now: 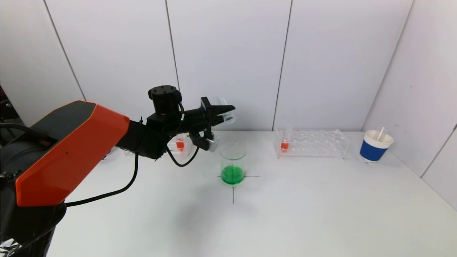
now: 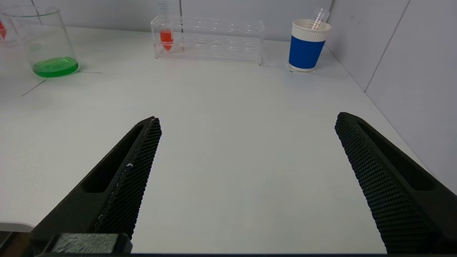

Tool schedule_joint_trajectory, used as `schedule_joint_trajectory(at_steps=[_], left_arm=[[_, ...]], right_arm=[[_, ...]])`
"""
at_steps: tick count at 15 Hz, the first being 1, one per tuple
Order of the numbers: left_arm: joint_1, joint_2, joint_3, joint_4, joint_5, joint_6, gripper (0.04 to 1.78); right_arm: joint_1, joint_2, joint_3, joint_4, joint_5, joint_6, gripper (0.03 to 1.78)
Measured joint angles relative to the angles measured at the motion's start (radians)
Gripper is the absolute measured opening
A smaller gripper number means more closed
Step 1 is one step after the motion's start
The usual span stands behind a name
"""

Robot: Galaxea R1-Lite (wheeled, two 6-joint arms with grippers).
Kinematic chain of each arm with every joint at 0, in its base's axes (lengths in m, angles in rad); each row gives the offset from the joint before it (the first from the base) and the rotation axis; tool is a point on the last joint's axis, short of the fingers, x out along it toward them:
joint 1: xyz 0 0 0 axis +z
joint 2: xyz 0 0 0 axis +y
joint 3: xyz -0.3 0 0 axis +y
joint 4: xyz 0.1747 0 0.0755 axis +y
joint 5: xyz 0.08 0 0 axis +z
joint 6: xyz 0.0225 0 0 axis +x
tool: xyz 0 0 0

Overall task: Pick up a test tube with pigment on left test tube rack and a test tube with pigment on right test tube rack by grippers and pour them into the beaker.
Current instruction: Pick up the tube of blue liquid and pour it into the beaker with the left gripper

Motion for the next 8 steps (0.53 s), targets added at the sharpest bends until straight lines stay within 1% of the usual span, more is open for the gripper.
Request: schedule_joint_trajectory(at_steps=[6,8], left_arm=[[0.000,-0.005,0.000,-0.003,-0.001,0.019,0.45],[0.001,-0.009,-0.001,-0.005,-0.001,0.049,0.45]], right_arm=[[0.000,0.000,0.000,0.000,0.000,0.000,1.77],[0.000,0.000,0.000,0.000,0.000,0.000,1.77]])
